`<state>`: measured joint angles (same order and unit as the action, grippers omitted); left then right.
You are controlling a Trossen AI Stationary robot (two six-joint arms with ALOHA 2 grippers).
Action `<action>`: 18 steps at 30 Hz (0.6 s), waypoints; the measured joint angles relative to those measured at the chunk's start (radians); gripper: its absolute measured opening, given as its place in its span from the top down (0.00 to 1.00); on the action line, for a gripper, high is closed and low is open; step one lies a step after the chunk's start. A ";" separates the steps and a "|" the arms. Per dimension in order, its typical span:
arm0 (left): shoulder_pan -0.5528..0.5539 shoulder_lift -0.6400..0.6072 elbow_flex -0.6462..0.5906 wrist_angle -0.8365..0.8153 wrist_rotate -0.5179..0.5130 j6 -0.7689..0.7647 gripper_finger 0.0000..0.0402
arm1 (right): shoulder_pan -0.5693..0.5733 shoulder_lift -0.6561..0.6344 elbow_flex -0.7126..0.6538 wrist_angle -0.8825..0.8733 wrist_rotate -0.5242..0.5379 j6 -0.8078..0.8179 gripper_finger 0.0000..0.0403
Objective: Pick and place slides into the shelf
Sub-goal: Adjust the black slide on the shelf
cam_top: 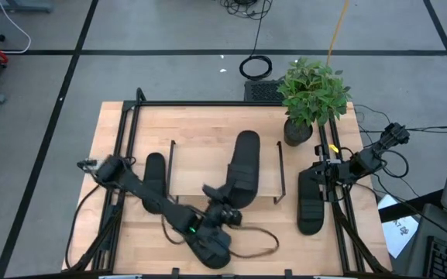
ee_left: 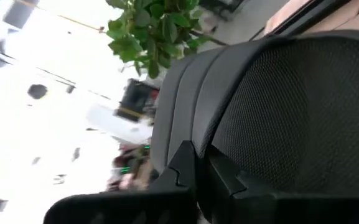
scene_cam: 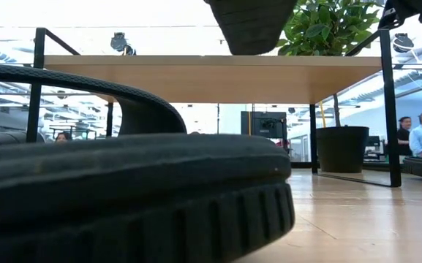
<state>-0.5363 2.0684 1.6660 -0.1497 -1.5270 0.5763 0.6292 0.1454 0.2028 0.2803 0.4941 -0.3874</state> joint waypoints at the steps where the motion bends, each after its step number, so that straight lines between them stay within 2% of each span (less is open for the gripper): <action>1: -0.003 0.038 0.039 -0.012 -0.025 0.022 1.00 | 0.000 0.000 0.000 0.000 0.000 0.000 1.00; 5: -0.009 0.147 0.188 -0.078 -0.019 0.040 1.00 | 0.000 0.000 0.000 0.001 0.000 0.000 1.00; 10: -0.015 0.197 0.317 -0.120 -0.040 0.033 1.00 | 0.000 0.000 0.000 0.000 0.000 0.000 1.00; 18: -0.001 0.202 0.338 -0.110 -0.045 0.006 1.00 | 0.000 0.000 0.000 0.000 0.000 0.007 1.00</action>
<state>-0.5374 2.2704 2.0045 -0.2601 -1.5723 0.5820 0.6290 0.1453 0.2028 0.2798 0.4938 -0.3800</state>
